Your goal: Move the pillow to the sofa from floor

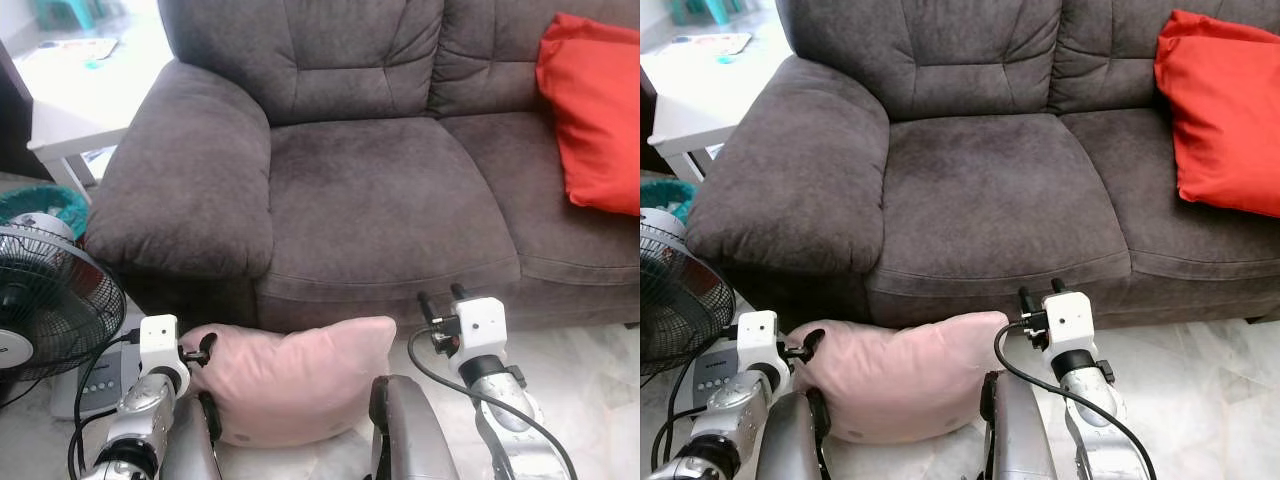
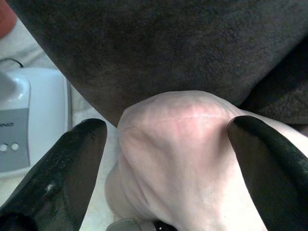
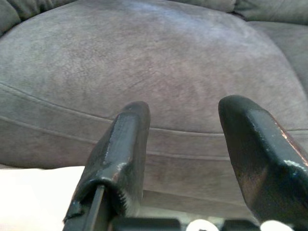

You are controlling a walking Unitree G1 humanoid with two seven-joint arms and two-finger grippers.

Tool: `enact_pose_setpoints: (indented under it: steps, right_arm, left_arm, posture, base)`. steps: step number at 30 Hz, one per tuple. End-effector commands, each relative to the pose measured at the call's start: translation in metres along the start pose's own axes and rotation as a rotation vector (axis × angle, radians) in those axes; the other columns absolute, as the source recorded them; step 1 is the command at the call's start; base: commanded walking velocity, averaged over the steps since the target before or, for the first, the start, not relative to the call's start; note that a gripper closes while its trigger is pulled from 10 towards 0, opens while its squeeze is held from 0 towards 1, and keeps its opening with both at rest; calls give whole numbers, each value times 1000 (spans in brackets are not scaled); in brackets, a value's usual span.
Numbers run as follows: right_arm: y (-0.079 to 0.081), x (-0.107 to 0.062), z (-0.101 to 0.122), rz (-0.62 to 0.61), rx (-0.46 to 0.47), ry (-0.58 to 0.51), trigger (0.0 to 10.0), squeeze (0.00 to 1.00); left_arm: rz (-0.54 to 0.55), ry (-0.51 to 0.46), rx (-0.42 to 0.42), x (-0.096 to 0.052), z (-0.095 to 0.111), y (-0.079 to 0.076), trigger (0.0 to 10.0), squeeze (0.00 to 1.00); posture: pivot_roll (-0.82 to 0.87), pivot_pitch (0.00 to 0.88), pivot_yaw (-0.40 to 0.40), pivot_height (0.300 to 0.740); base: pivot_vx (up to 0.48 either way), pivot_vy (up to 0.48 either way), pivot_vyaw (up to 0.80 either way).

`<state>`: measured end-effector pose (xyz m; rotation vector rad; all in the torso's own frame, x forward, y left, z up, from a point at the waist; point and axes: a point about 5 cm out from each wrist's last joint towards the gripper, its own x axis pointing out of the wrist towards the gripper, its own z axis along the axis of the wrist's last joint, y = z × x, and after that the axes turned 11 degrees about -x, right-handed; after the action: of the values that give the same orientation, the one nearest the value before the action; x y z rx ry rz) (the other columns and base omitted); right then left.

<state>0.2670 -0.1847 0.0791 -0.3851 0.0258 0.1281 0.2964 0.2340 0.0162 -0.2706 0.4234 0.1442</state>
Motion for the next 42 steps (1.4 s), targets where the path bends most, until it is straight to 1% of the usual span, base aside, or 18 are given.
enact_pose_setpoints:
  steps: [1, 2, 6, 10, 16, 21, 27, 35, 36, 37, 38, 39, 42]
  right_arm:
    - [-5, -1, 3, -4, 3, -4, 10000, 0]
    - [-5, -1, 3, 0, 1, -6, 10000, 0]
    - [-9, 0, 5, 2, -6, -8, 10000, 0]
    - [-12, 0, 7, -6, -5, -18, 10000, 0]
    - [-23, -6, 9, -35, 4, -25, 10000, 0]
    - [-26, -7, 12, -27, -7, -29, 10000, 0]
    - [-31, -10, 14, -17, -21, -30, 10000, 0]
    - [-38, -14, 16, 2, -47, -24, 10000, 0]
    - [-39, -16, 16, 7, -52, -23, 10000, 0]
    - [-40, -17, 17, 7, -52, -22, 10000, 0]
    - [-40, -18, 17, 7, -52, -21, 10000, 0]
    - [-41, -18, 16, 7, -54, -19, 10000, 0]
    - [-43, -19, 17, 6, -56, -15, 10000, 0]
  left_arm:
    - [11, 39, -22, -1, -4, 5, 10000, 78]
    - [12, 48, -23, 0, -4, 6, 10000, 0]
    - [32, 82, 5, 0, -7, 9, 10000, 0]
    - [38, 116, 15, -2, -14, 10, 10000, 0]
    - [51, 96, 15, -1, -14, 6, 10000, 0]
    - [101, 55, -8, 1, -5, 9, 10000, 0]
    - [120, 39, -27, 2, -3, 9, 10000, 0]
    - [166, 35, -65, 1, -4, 15, 10000, 0]
    - [183, 28, -70, 0, -4, 16, 9137, 0]
    - [193, 26, -62, 0, -4, 16, 2902, 0]
    - [195, 26, -58, 0, -4, 16, 2902, 0]
    - [198, 26, -56, 0, -4, 16, 0, 0]
    - [212, 22, -56, 0, -5, 16, 0, 0]
  posture:
    - [-56, 70, -84, 465]
    - [-57, 71, -86, 465]
    - [-70, 77, -99, 465]
    - [-88, 80, -107, 465]
    - [-103, 86, -131, 465]
    - [-123, 90, -149, 465]
    - [-141, 96, -174, 465]
    - [-163, 104, -196, 465]
    - [-166, 106, -199, 465]
    - [-168, 106, -201, 465]
    - [-168, 107, -202, 465]
    - [-169, 109, -203, 465]
    - [-168, 112, -206, 465]
  base:
    - [0, 0, 0]
    - [0, 0, 0]
    - [0, 0, 0]
    - [0, 0, 0]
    - [0, 0, 0]
    - [0, 0, 0]
    - [0, 0, 0]
    - [0, 0, 0]
    - [0, 0, 0]
    - [0, 0, 0]
    - [0, 0, 0]
    - [0, 0, 0]
    - [0, 0, 0]
